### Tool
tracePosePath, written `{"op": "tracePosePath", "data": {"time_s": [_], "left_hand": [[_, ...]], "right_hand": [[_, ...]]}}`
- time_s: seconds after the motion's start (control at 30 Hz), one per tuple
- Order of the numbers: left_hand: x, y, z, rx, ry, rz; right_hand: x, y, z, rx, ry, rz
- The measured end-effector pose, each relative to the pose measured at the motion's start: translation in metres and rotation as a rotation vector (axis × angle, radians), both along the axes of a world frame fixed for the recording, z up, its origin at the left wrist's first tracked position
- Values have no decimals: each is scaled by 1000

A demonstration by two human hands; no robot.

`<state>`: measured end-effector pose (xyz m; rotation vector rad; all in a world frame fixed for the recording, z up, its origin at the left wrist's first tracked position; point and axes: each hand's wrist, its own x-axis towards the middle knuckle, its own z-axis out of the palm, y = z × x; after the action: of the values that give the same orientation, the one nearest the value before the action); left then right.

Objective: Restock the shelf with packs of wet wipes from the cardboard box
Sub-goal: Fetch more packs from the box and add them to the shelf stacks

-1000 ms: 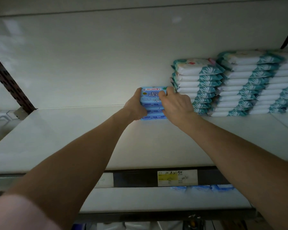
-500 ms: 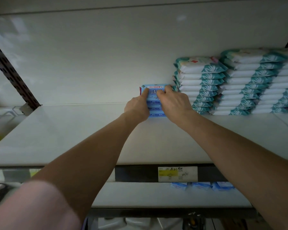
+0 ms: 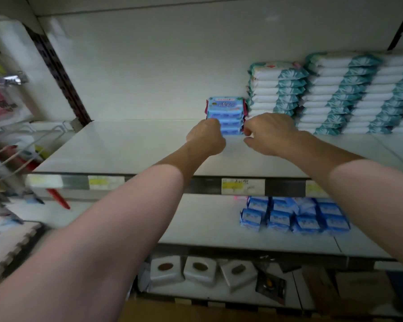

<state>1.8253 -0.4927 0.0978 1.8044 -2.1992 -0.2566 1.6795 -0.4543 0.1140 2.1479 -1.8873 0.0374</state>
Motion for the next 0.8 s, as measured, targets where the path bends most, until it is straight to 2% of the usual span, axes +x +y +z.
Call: {"op": "tracePosePath", "data": {"time_s": [0.27,0.47,0.63,0.8], "left_hand": [[-17,58,-1,50,47,-131],[-28,98,-7,88,29,-328],[-28,145,-21,146,-59,-509],[-26,202,-50,162,-115,-742]], "right_hand": [[-7,73,4,80,-101,-42],[1,129,-1,212,-116,-294],[15,194,-24,185,-154,-433],[33,264,-52,251,-209,-593]]}}
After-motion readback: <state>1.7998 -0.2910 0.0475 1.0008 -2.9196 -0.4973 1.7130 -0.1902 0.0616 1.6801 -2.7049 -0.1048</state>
